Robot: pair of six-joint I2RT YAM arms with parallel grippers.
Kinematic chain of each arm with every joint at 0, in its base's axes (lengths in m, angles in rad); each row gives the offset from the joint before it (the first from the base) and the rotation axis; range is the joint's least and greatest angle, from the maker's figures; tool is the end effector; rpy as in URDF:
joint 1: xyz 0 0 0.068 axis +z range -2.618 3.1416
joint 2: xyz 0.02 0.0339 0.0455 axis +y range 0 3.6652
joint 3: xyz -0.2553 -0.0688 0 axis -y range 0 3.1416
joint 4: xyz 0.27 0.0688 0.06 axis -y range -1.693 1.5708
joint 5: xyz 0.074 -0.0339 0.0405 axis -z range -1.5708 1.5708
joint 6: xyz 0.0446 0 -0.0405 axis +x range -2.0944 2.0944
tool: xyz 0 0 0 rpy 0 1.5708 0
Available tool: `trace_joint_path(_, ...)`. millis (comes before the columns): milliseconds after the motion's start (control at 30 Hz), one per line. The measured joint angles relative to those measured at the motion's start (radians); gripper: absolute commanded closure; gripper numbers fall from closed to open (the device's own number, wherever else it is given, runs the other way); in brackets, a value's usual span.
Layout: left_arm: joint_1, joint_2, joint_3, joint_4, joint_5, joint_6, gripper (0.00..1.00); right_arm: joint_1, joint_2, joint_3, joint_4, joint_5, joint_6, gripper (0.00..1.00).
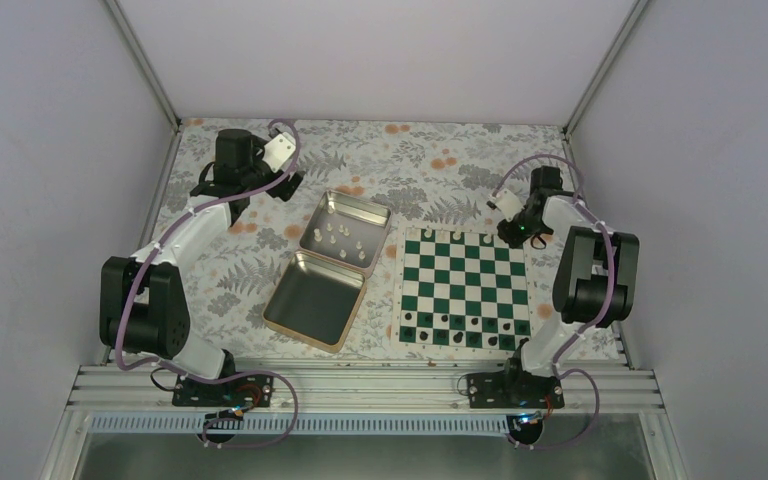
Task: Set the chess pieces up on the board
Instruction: Place the chess piece on the chessboard.
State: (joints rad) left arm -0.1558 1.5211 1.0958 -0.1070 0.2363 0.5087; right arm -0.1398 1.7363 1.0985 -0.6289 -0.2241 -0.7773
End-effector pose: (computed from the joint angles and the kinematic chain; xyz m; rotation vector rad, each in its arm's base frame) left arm 0.3729 -0.0691 0.2522 0.8127 1.9223 -0.0344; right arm 0.3479 -0.0389 0.1407 -0.9133 2.6153 0.0916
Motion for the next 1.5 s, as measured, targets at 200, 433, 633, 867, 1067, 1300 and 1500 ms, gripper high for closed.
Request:
trace_joint_path(200,-0.005,0.0,0.0,0.0,0.0,0.0,0.0,0.0,0.006,0.005,0.003,0.0,0.0,0.88)
trace_joint_path(433,-0.004,0.0,0.0,0.0,-0.001,0.0,0.0,0.0,0.016,0.012,0.005,0.0,-0.001,0.86)
trace_joint_path(633,-0.005,0.0,0.0,0.0,0.0,0.0,0.0,0.0,0.019,0.012,0.005,0.0,-0.002,0.85)
trace_joint_path(867,-0.005,0.0,0.0,0.0,0.0,0.001,0.0,0.0,0.019,0.013,-0.003,0.0,-0.005,0.85)
trace_joint_path(1067,-0.005,0.0,0.0,-0.001,0.0,0.001,0.0,0.0,0.019,0.013,-0.012,0.0,-0.008,0.87)
trace_joint_path(1300,-0.005,0.0,0.002,-0.001,0.0,0.001,0.0,0.0,0.019,0.013,-0.015,0.001,-0.008,0.94)
trace_joint_path(1500,-0.006,0.0,0.002,-0.002,0.0,0.002,0.0,0.0,0.019,0.013,-0.015,0.001,-0.009,0.95)
